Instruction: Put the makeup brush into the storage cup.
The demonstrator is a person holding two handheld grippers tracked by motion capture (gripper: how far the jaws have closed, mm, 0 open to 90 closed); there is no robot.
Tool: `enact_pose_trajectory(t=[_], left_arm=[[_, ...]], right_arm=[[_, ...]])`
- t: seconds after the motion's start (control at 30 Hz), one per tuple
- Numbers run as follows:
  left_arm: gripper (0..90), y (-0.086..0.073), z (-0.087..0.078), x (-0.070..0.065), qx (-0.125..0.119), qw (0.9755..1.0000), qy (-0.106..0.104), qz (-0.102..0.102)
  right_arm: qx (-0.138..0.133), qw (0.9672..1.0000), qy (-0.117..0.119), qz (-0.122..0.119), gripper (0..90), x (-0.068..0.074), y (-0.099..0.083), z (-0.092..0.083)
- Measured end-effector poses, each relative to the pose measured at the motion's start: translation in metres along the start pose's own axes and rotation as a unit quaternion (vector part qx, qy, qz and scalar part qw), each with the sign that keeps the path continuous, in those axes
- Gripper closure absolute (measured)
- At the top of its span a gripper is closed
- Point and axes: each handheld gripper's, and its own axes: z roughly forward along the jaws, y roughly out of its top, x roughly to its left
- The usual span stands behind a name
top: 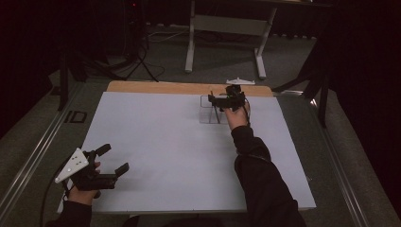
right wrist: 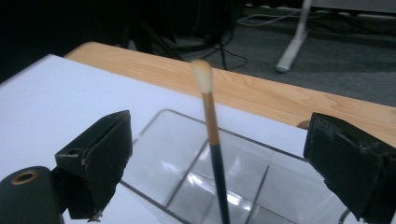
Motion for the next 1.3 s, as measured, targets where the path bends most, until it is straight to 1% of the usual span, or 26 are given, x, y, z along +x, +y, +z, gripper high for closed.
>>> enact_pose_trajectory(t=[0.13,0.17,0.2,0.27,0.4,0.57,0.63,0.83,0.93,1.17,1.23,1.3], left_arm=[[0.0,0.0,0.0,0.0,0.0,1.0,0.001,-0.001],[0.0,0.0,0.0,0.0,0.0,1.0,0.0,0.0],[0.0,0.0,0.0,0.0,0.0,1.0,0.001,0.0],[0.0,0.0,0.0,0.0,0.0,1.0,0.001,0.0],[0.0,0.0,0.0,0.0,0.0,1.0,0.0,0.001],[0.0,0.0,0.0,0.0,0.0,1.0,0.0,0.0],[0.0,0.0,0.0,-0.001,0.0,1.0,0.0,0.001],[0.0,0.0,0.0,-0.001,0.0,1.0,0.001,0.001],[0.0,0.0,0.0,-0.001,-0.002,1.0,0.003,0.003],[0.0,-0.001,-0.001,-0.001,-0.003,1.0,0.003,0.0],[0.0,-0.001,-0.001,-0.001,-0.003,1.0,0.004,0.001],[0.0,-0.001,-0.001,-0.001,-0.002,1.0,0.004,0.0]], right_arm=[[0.0,1.0,0.001,-0.003,7.9,0.001,0.003,-0.005],[0.0,1.0,0.008,-0.001,7.9,0.001,0.004,-0.006],[0.0,1.0,0.007,-0.002,7.9,0.001,0.005,-0.007],[0.001,0.9999,0.013,-0.001,7.9,0.001,0.006,-0.009],[0.002,0.9999,0.016,0.003,7.9,-0.001,0.009,-0.015],[0.003,0.9999,0.016,0.0,7.9,-0.002,0.01,-0.021],[0.003,0.9999,0.017,0.004,7.9,-0.002,0.011,-0.024],[-0.002,0.9997,0.024,-0.001,7.9,0.001,0.014,-0.032],[0.0,0.9996,0.029,-0.002,7.9,0.002,0.015,-0.035],[-0.004,0.9995,0.031,0.002,7.9,0.001,0.013,-0.044],[-0.004,0.9996,0.03,-0.001,8.0,0.001,0.012,-0.046],[-0.003,0.9994,0.035,0.0,8.0,0.002,0.012,-0.048]])
